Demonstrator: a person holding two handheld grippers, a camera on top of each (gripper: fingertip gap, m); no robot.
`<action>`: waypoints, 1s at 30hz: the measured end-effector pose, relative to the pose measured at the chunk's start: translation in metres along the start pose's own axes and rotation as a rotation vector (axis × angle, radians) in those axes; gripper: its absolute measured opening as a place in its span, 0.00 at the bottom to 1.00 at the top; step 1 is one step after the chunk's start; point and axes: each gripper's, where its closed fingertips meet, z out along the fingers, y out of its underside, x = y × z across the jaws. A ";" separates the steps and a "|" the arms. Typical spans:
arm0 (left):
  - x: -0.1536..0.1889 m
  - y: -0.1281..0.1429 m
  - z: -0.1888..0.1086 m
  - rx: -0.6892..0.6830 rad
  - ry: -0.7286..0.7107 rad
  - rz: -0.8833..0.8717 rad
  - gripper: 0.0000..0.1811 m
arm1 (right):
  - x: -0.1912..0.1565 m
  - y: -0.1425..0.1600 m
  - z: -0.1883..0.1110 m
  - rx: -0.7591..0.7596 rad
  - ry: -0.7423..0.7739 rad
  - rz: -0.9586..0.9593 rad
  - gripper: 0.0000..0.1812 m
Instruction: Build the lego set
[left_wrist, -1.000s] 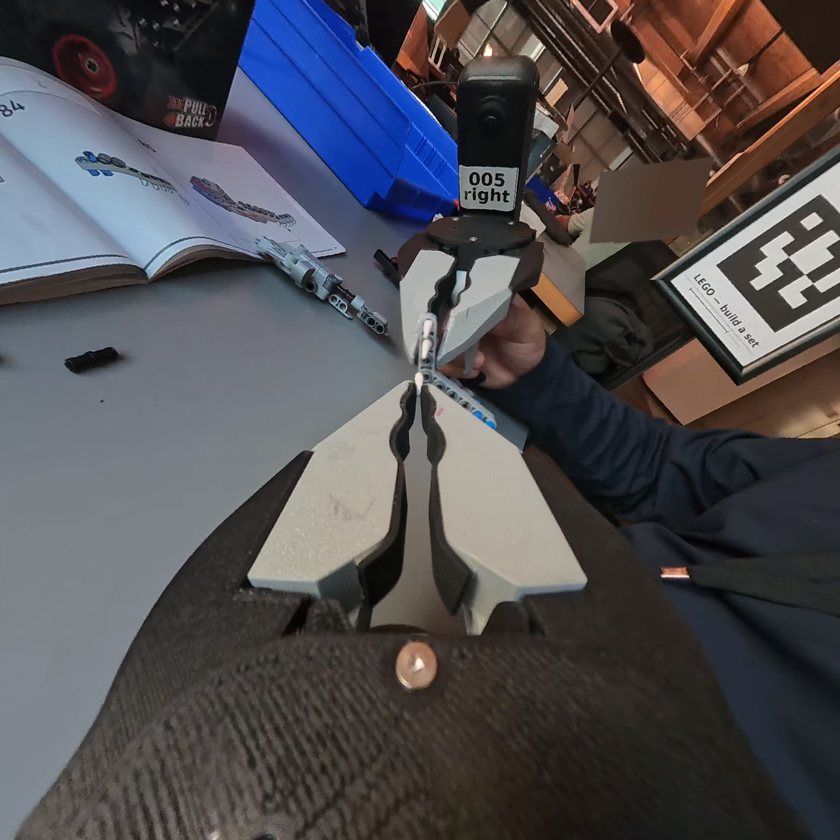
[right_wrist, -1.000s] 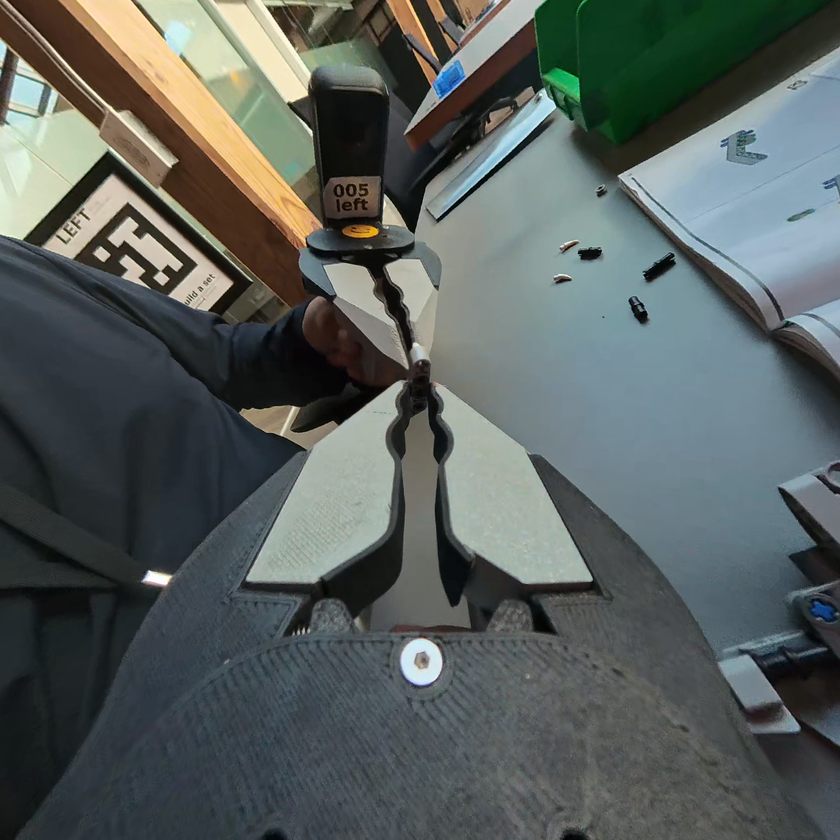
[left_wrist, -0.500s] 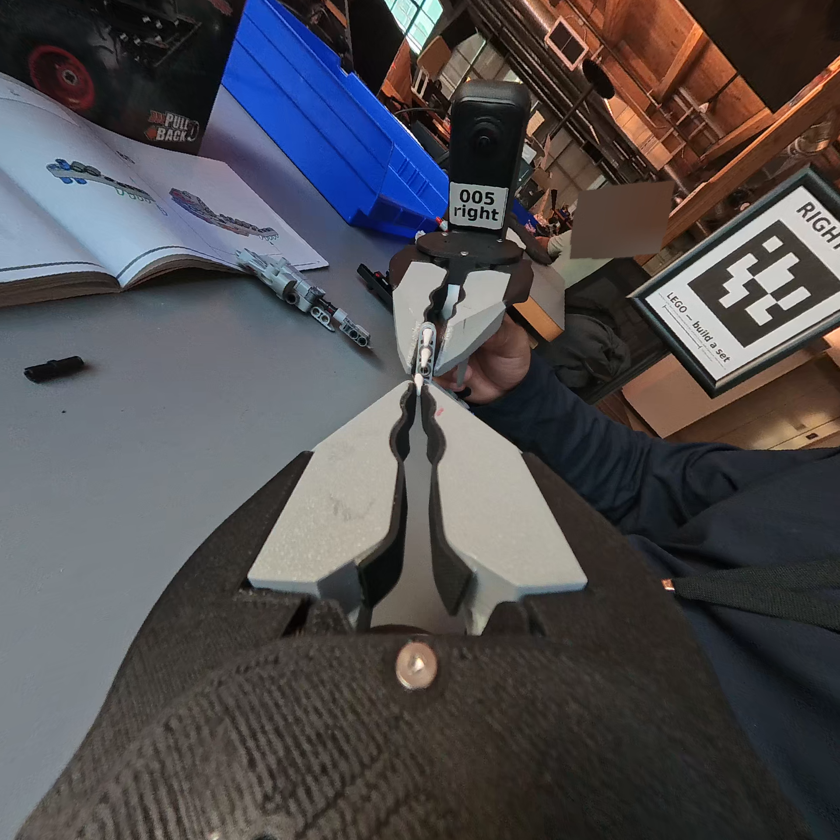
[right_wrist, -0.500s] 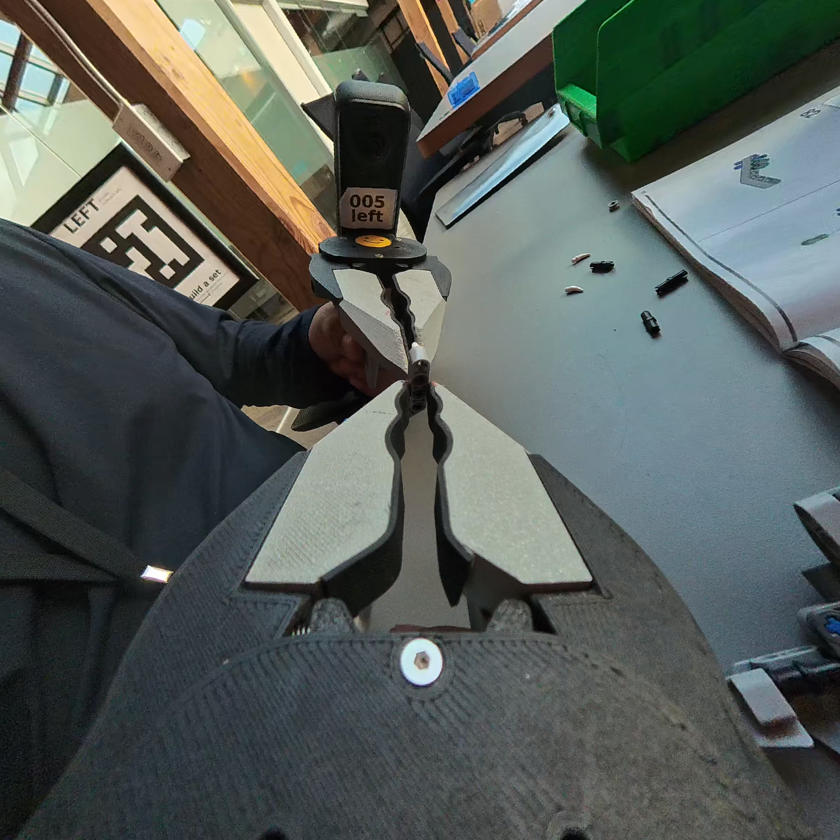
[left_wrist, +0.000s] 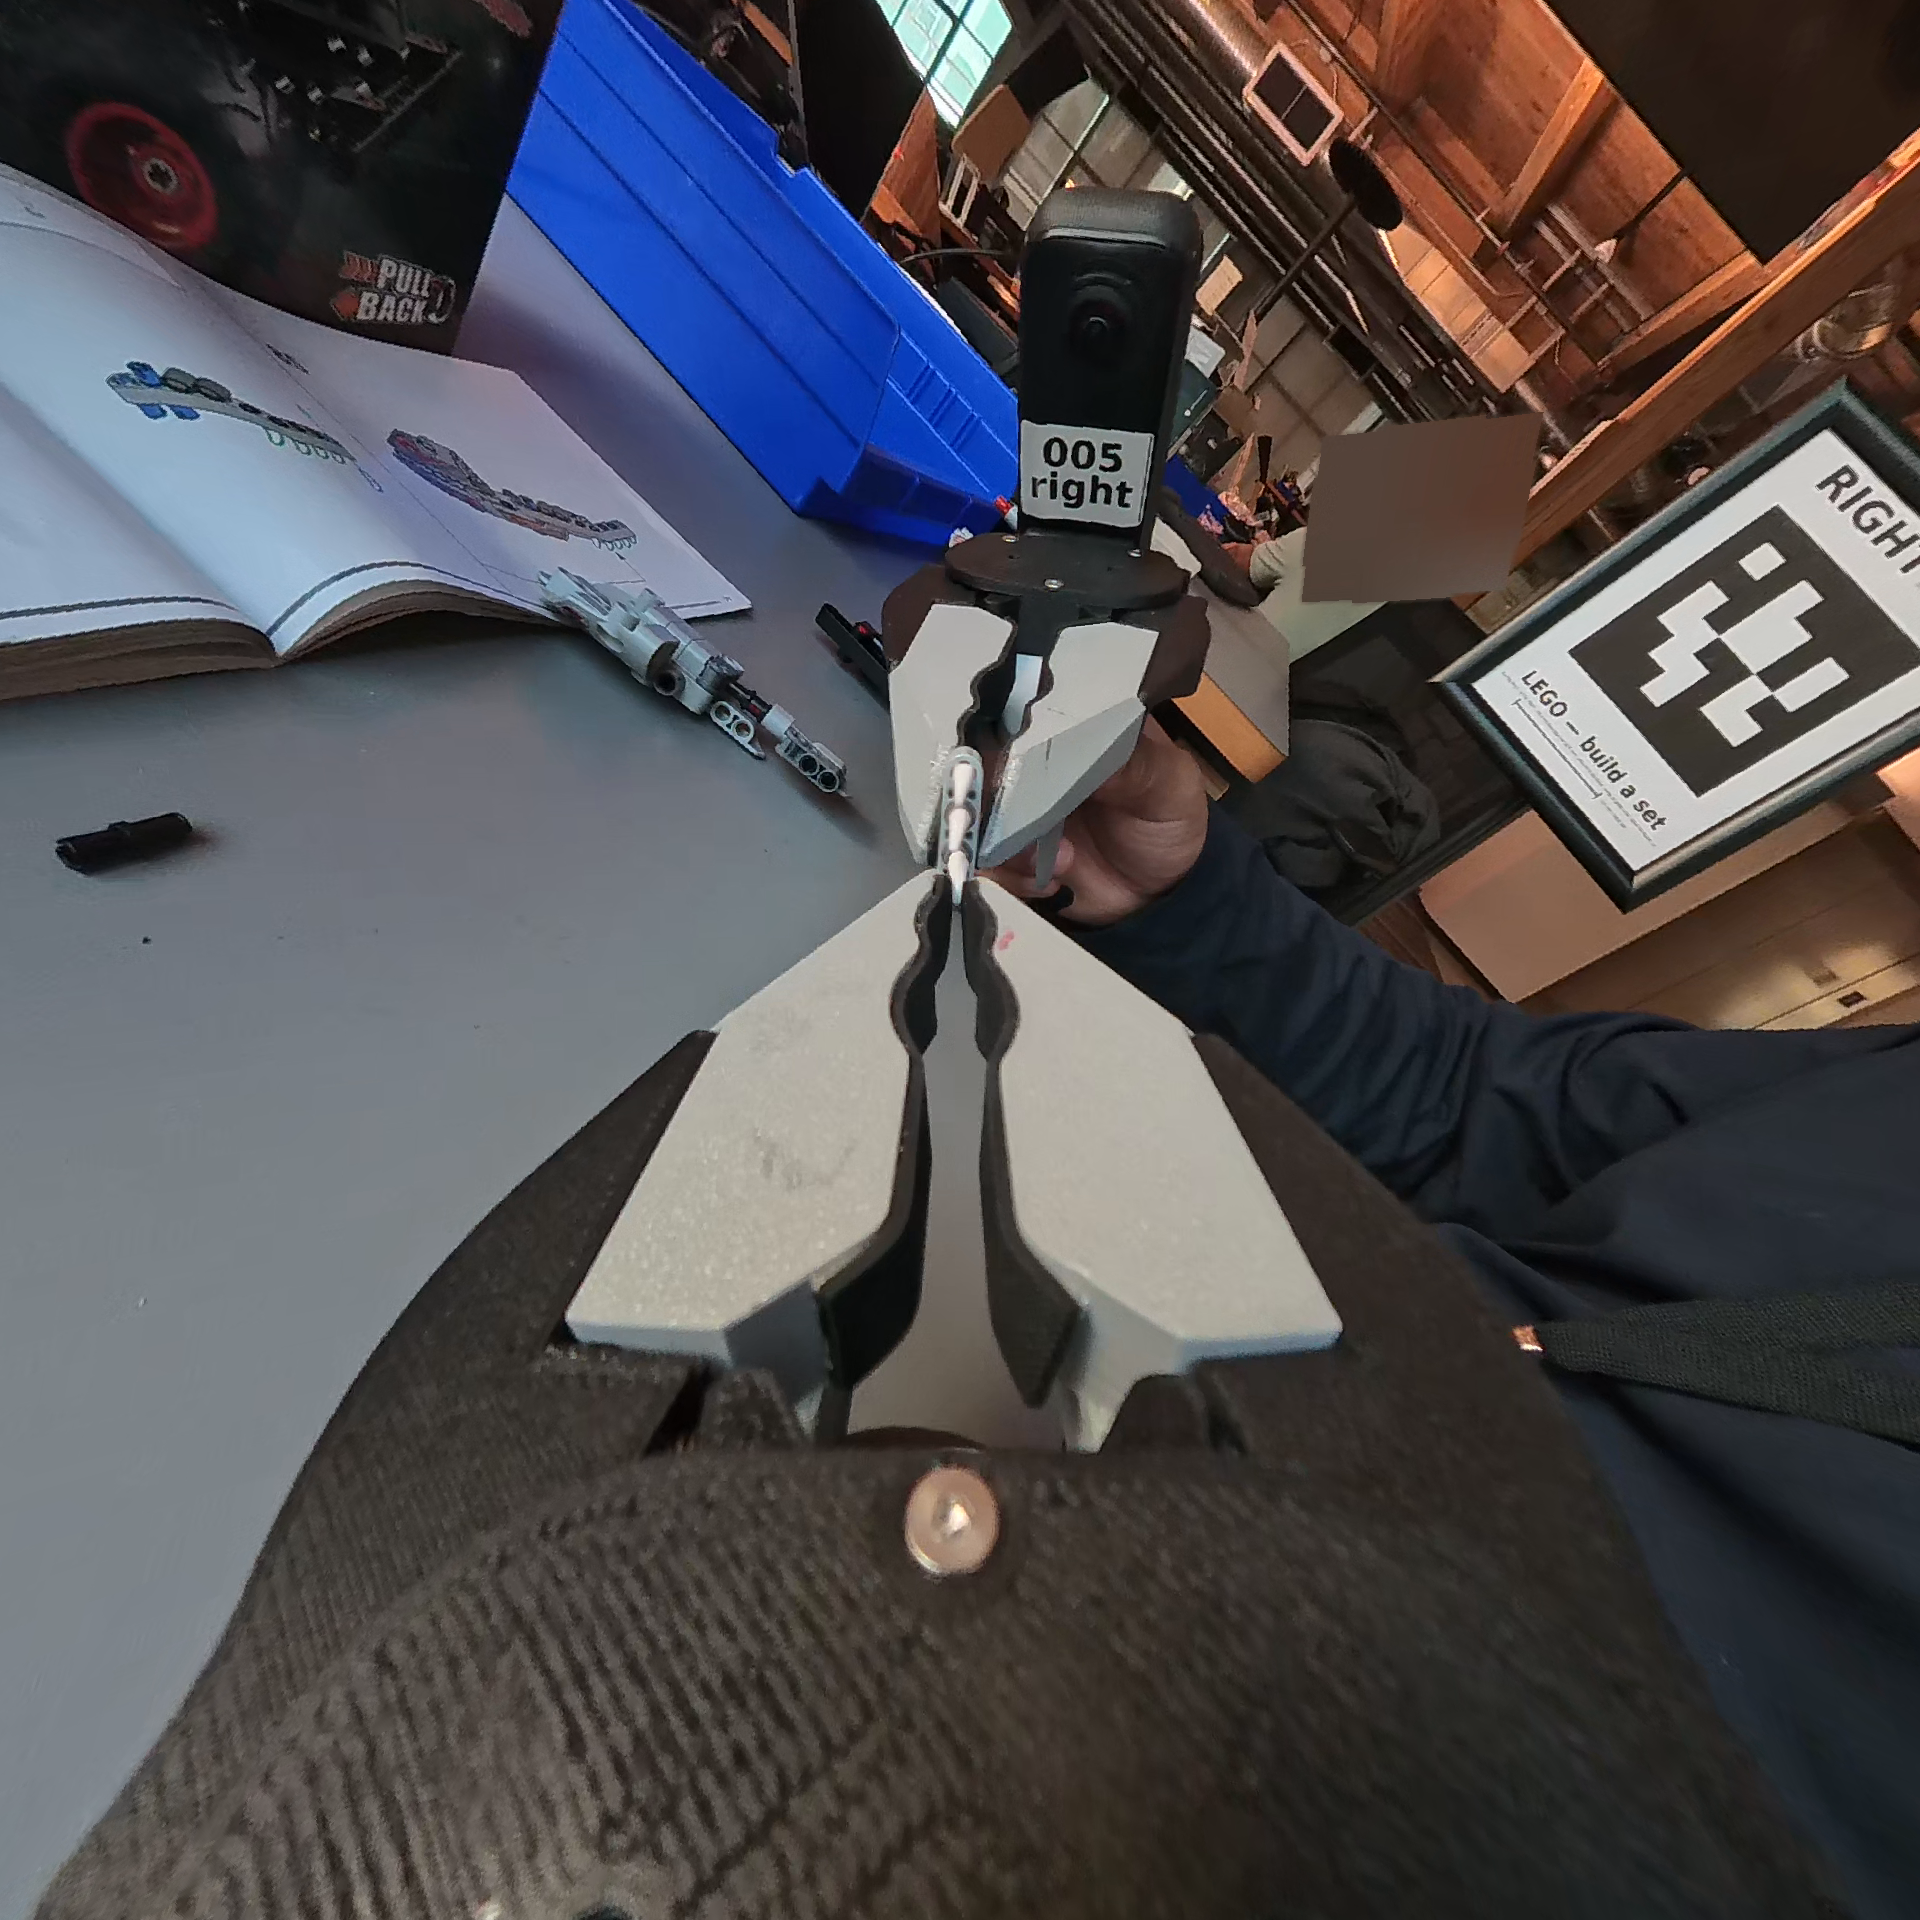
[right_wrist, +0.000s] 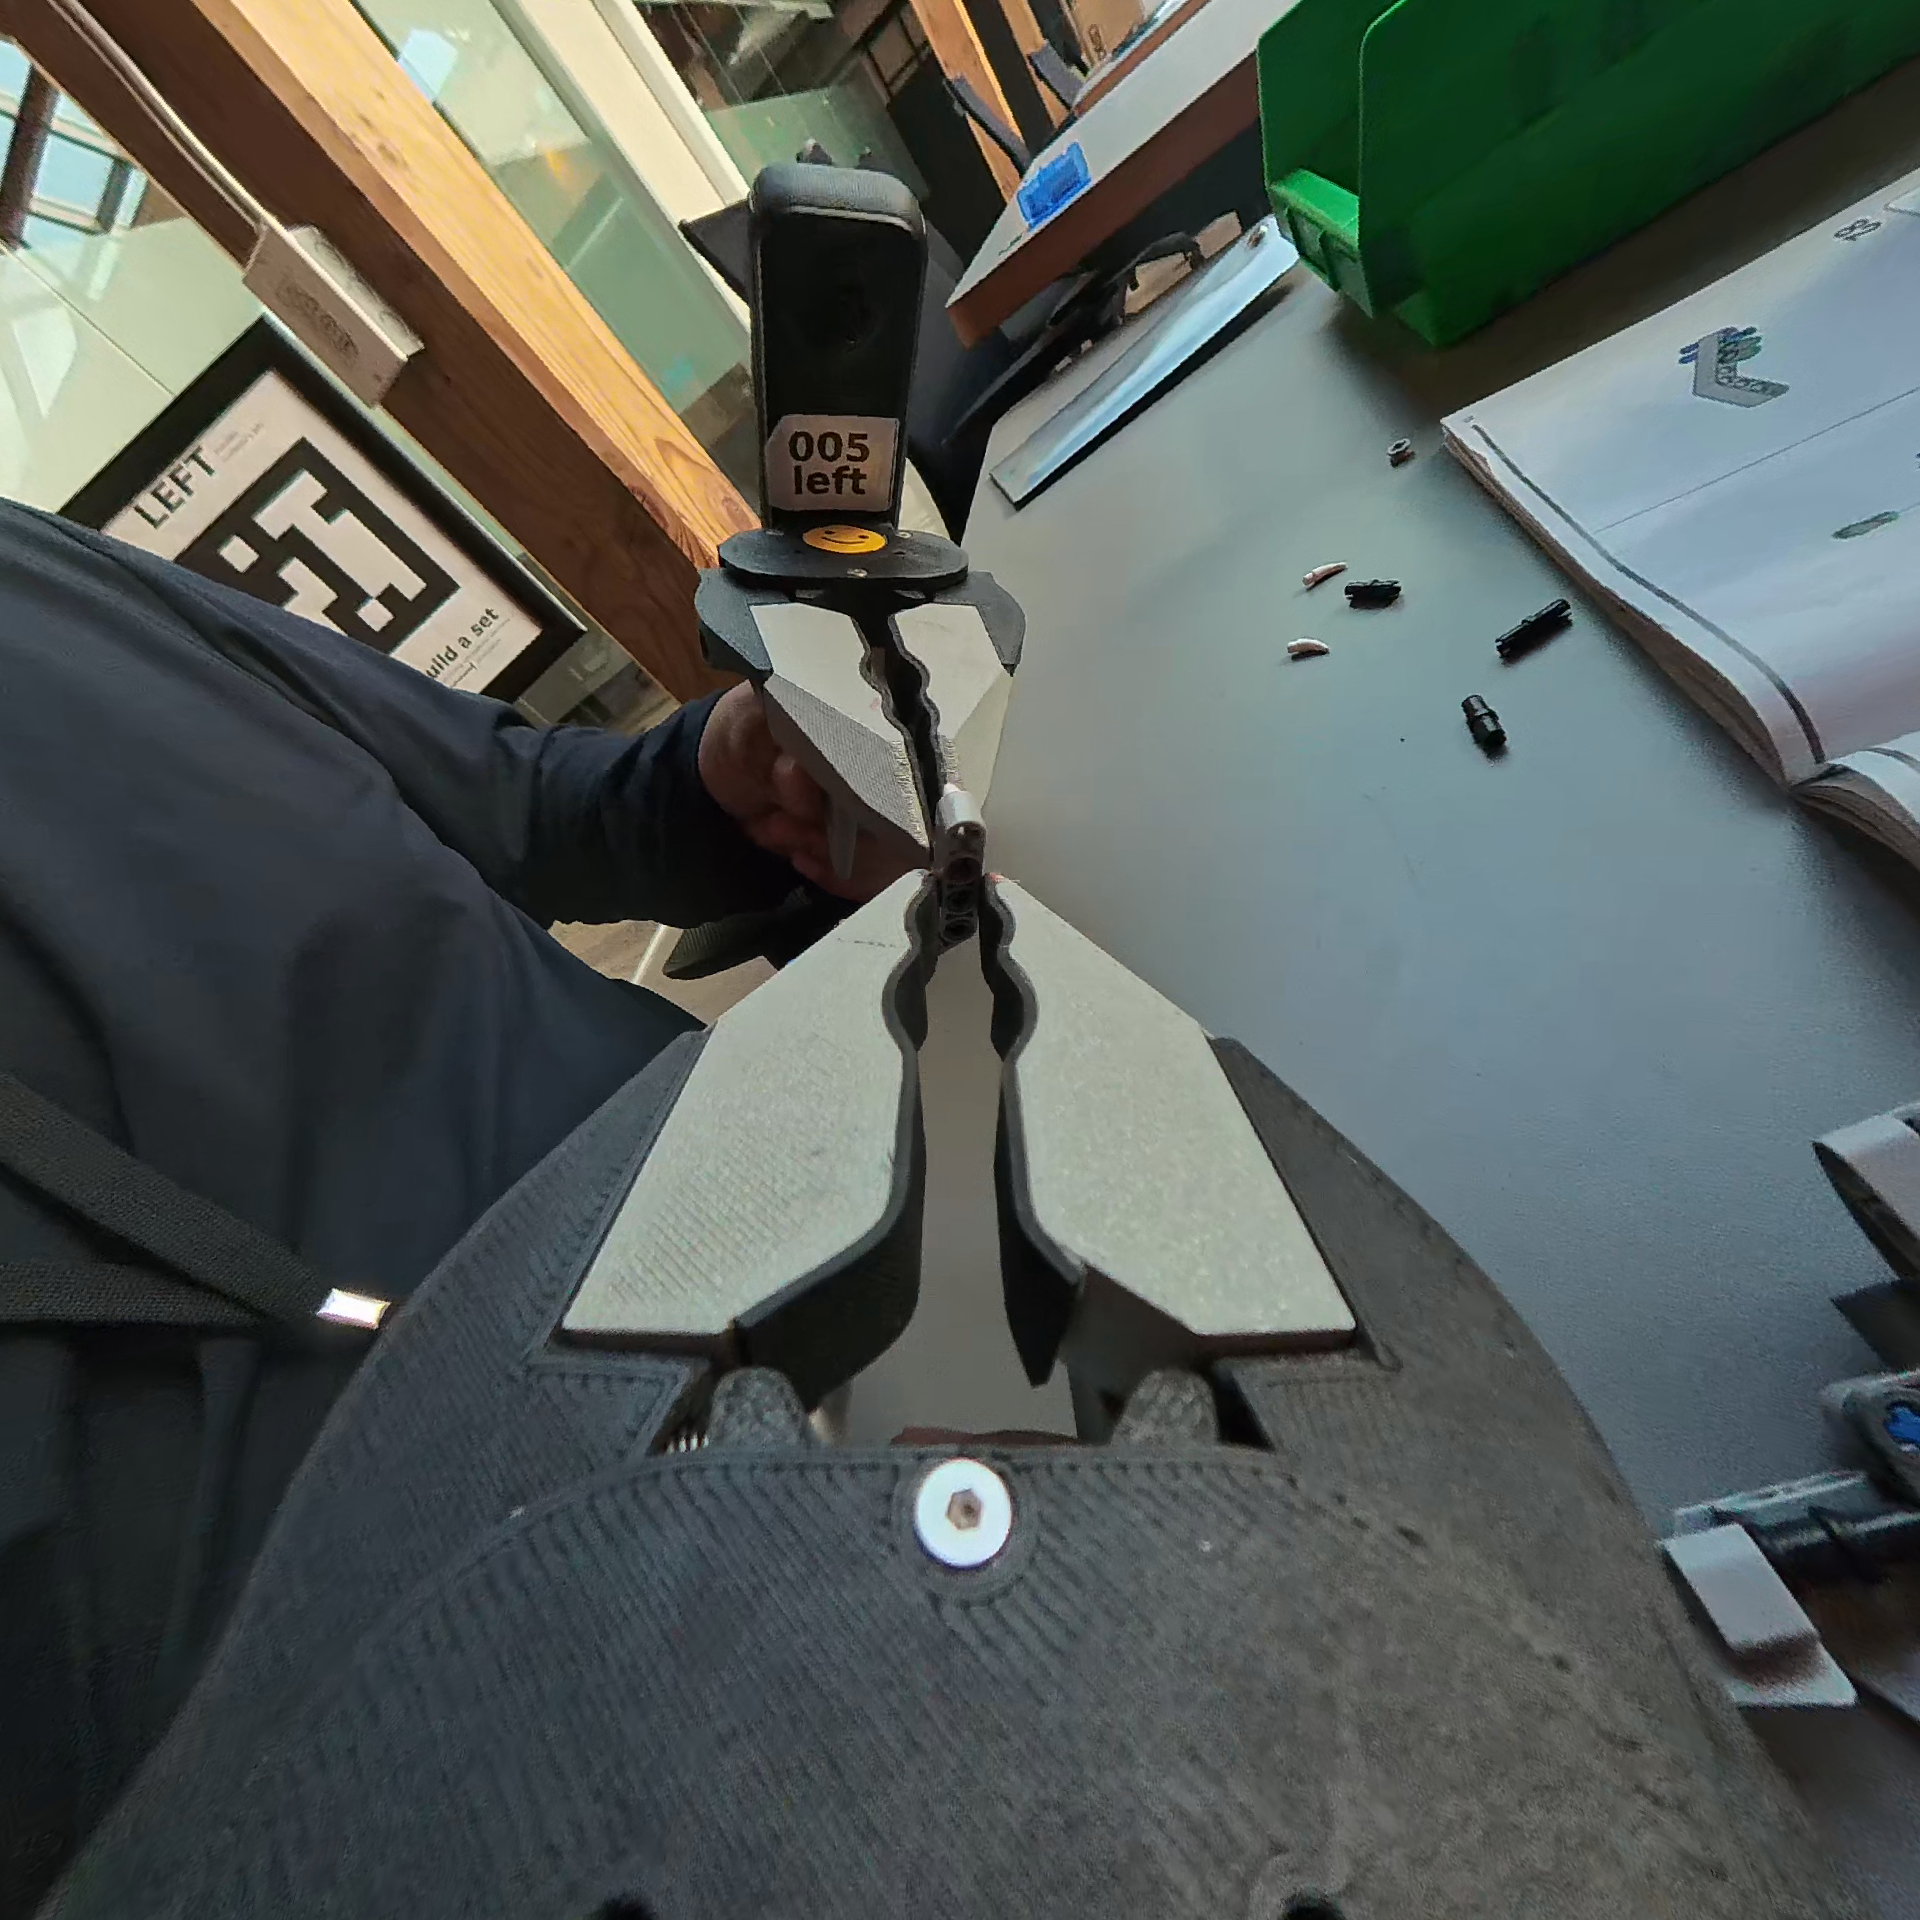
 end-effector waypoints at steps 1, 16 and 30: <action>0.000 0.000 0.000 0.000 0.000 0.000 0.00 | 0.000 0.000 0.000 -0.003 0.001 -0.001 0.03; -0.006 0.019 0.001 -0.190 0.001 0.058 0.00 | 0.004 0.021 0.004 -0.151 0.079 -0.117 0.03; -0.008 0.025 0.002 -0.238 0.018 0.034 0.00 | 0.005 0.025 0.005 -0.178 0.087 -0.122 0.02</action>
